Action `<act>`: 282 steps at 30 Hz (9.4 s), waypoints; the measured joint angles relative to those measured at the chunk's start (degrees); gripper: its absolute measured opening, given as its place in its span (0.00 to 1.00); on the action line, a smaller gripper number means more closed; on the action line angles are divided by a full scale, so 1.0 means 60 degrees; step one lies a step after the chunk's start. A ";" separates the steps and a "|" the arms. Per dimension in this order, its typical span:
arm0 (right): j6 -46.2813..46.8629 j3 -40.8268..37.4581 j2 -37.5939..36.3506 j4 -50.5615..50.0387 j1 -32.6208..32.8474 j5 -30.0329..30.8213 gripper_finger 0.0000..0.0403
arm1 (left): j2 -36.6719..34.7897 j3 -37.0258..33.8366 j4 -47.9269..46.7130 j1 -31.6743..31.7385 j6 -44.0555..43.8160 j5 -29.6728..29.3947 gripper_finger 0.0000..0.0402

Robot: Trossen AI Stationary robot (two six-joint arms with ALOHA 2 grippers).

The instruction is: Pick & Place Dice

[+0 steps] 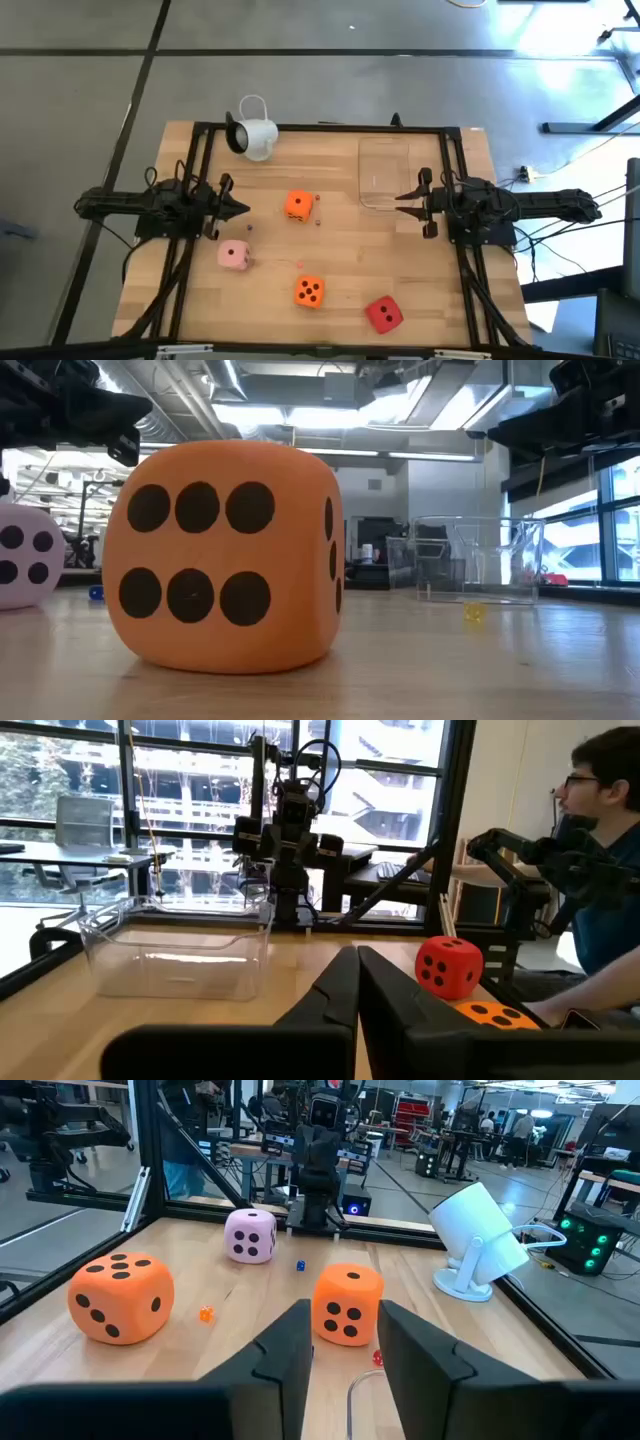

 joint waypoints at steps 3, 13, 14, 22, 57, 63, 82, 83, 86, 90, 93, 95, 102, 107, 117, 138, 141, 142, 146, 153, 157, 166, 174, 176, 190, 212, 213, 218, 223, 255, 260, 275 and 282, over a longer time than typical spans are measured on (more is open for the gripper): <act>0.0001 -0.0002 0.0001 0.0000 -0.0001 0.0000 0.29 | 0.0000 0.0003 0.0000 0.0003 -0.0002 -0.0002 0.01; 0.0001 0.0000 0.0002 0.0000 0.0000 0.0000 0.30 | 0.0000 0.0003 0.0000 0.0003 -0.0003 0.0000 0.01; 0.0000 0.0000 0.0002 0.0002 -0.0004 0.0000 0.30 | 0.0000 0.0002 0.0000 0.0003 -0.0001 -0.0001 0.01; -0.0001 0.0001 0.0001 0.0001 -0.0001 0.0000 0.30 | 0.0000 0.0003 0.0003 0.0002 0.0000 0.0000 0.01; 0.2275 -0.0002 -0.0002 0.0670 0.0000 0.0319 0.29 | 0.0000 0.0003 0.0000 0.0001 -0.0001 -0.0001 0.01; 0.2444 -0.0002 0.0002 0.1075 -0.0004 0.0806 0.29 | 0.0000 0.0003 0.0003 0.0003 -0.0003 -0.0003 0.01; 0.4038 0.0034 0.0844 0.6937 -0.0004 -0.0858 0.29 | 0.0000 0.0000 0.0000 0.0003 0.0000 -0.0004 0.01; 0.4219 0.0069 0.0958 0.6931 -0.0004 -0.0819 0.29 | 0.0000 0.0003 0.0000 0.0001 -0.0002 -0.0004 0.01; 0.4629 0.0320 0.1517 0.6963 -0.0004 -0.0710 0.29 | 0.0000 0.0003 0.0003 0.0000 0.0019 -0.0004 0.01; 0.4510 0.0868 0.2549 0.6904 -0.0004 -0.0767 0.29 | 0.0000 0.0003 0.0011 0.0001 0.0131 -0.0004 0.01; 0.4461 0.1430 0.3376 0.6821 -0.0004 -0.0992 0.29 | 0.0000 0.0003 0.0086 0.0003 0.0149 -0.0007 0.01; 0.4438 0.1874 0.3945 0.6614 -0.0004 -0.1276 0.29 | 0.0000 0.0003 0.0221 0.0003 0.0155 -0.0007 0.01; 0.4515 0.3962 0.5569 0.4611 -0.0001 -0.2559 0.29 | 0.0000 0.0162 0.0481 0.0003 0.0741 -0.0521 0.01; 0.4422 0.5427 0.6491 0.3033 0.0170 -0.3054 0.29 | 0.0000 0.0189 0.0645 0.0003 0.0560 -0.0443 0.01; 0.3543 0.8454 0.8147 -0.0999 0.0375 -0.0869 0.30 | 0.0000 0.0207 0.0882 0.0003 -0.0171 -0.0995 0.02; 0.4557 1.4149 1.2945 -0.6546 -0.1396 -0.2648 0.56 | 0.0000 0.0233 0.0794 0.0000 0.0656 0.0020 0.21; 0.5170 1.4605 1.3532 -0.6822 -0.1871 -0.3396 0.56 | 0.0000 0.0236 0.0786 0.0000 0.0959 0.0033 0.20; 0.5344 1.4719 1.3732 -0.6941 -0.2013 -0.3613 0.57 | 0.0000 0.0236 0.0783 0.0000 0.1048 0.0036 0.20; 0.5543 1.4994 1.4392 -0.7358 -0.2511 -0.4198 0.57 | 0.0000 0.0240 0.0779 0.0000 0.1082 0.0035 0.19; 0.5027 1.4999 1.5088 -0.7366 -0.3073 -0.4432 0.57 | 0.0000 0.0240 0.0779 0.0000 0.1082 0.0033 0.19; 0.4728 1.5010 1.5450 -0.7300 -0.3221 -0.4470 0.57 | 0.0000 0.0240 0.0780 0.0000 0.1082 0.0030 0.19; 0.4431 1.5003 1.6217 -0.7017 -0.3235 -0.4628 0.57 | 0.0000 0.0240 0.0768 0.0003 0.1086 -0.0441 0.17; 0.4398 1.4996 1.6620 -0.6513 -0.3209 -0.4784 0.57 | 0.0000 0.0240 0.0754 0.0003 0.1086 -0.0441 0.17; 0.4413 1.5010 1.6682 -0.6206 -0.3180 -0.4790 0.57 | 0.0000 0.0240 0.0732 0.0003 0.1086 -0.0441 0.18; 0.4483 1.4999 1.6912 -0.5863 -0.2844 -0.4462 0.57 | 0.0000 0.0240 0.0714 0.0003 0.1082 -0.0441 0.17; 0.4763 1.4999 1.7846 -0.5623 -0.2397 -0.3939 0.57 | 0.0025 0.0240 0.0711 0.0000 0.1044 -0.0431 0.15; 0.4763 1.4999 1.7942 -0.5641 -0.2370 -0.4060 0.57 | 0.0029 0.0240 0.0710 0.0003 0.1042 -0.0433 0.15; 0.4943 1.5014 1.8225 -0.5592 -0.2211 -0.4924 0.57 | 0.0040 0.0240 0.0622 0.0002 0.1045 -0.0433 0.16; 0.4719 1.5014 1.8227 -0.5831 -0.2022 -0.5040 0.57 | 0.0047 0.0240 0.0454 0.0003 0.1053 -0.0433 0.16; 0.3882 1.5684 1.7305 -0.5987 -0.1534 -0.4900 0.13 | 0.0047 0.0240 0.0391 0.0002 0.1082 -0.0609 0.14; 0.3906 1.6205 1.6630 -0.6334 -0.1537 -0.4727 0.10 | 0.0047 0.0240 0.0233 0.0003 0.1082 -0.0729 0.14; 0.2967 1.6595 1.3829 -1.0882 -0.2050 0.1507 0.09 | 0.0047 0.0240 0.0218 0.0001 0.1007 -0.0723 0.15; 0.2978 1.6599 1.3441 -1.2520 -0.2650 0.4026 0.09 | 0.0047 0.0240 0.0240 0.0000 0.0973 -0.0724 0.14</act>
